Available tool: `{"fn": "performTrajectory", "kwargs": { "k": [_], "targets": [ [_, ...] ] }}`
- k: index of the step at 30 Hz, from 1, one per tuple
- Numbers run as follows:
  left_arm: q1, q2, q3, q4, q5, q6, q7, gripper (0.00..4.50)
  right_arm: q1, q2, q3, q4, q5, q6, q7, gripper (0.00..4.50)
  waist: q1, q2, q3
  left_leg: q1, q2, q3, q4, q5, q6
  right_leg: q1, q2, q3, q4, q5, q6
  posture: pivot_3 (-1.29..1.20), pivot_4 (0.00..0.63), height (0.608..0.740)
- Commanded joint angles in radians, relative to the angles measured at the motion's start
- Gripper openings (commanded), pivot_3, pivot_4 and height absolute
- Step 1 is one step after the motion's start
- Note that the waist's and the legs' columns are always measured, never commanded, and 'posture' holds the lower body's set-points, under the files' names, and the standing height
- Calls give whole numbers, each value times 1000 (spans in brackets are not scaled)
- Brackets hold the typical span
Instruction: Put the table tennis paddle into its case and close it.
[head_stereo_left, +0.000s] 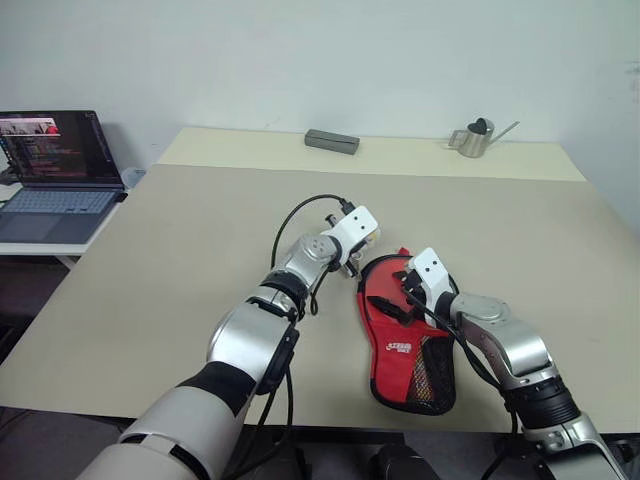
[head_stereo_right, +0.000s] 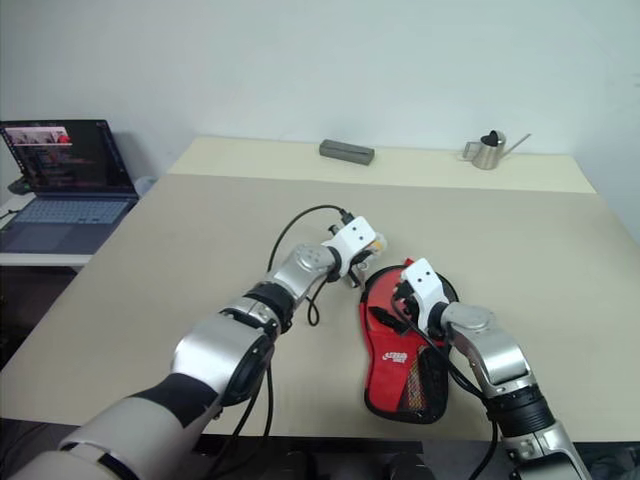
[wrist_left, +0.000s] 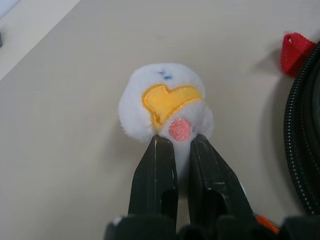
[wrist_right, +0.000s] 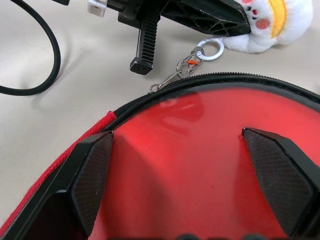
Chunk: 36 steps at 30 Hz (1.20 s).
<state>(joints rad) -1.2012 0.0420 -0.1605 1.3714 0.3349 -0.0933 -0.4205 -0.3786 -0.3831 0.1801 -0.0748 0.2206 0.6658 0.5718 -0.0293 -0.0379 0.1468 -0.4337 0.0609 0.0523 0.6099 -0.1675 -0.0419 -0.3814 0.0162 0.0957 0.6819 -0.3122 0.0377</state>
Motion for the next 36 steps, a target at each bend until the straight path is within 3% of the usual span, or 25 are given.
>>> {"fn": "performTrajectory", "kwargs": {
  "k": [1,15,36],
  "targets": [
    [-25,-8,-21,-9,26,10,29,2,48,-1,13,15,1,82,-5,4500,0,0,0,0,0,0,0,0,0,0,0,0,0,0,0,0,150,740],
    [-87,-51,-43,2,77,16,105,2,141,-54,-3,-136,36,201,3,4500,0,0,0,0,0,0,0,0,0,0,0,0,0,0,0,0,150,740],
    [-117,-60,-24,8,99,29,174,2,238,-50,11,-277,59,280,-25,4500,0,0,0,0,0,-1,0,0,0,0,0,0,0,0,0,0,150,740]
  ]
}}
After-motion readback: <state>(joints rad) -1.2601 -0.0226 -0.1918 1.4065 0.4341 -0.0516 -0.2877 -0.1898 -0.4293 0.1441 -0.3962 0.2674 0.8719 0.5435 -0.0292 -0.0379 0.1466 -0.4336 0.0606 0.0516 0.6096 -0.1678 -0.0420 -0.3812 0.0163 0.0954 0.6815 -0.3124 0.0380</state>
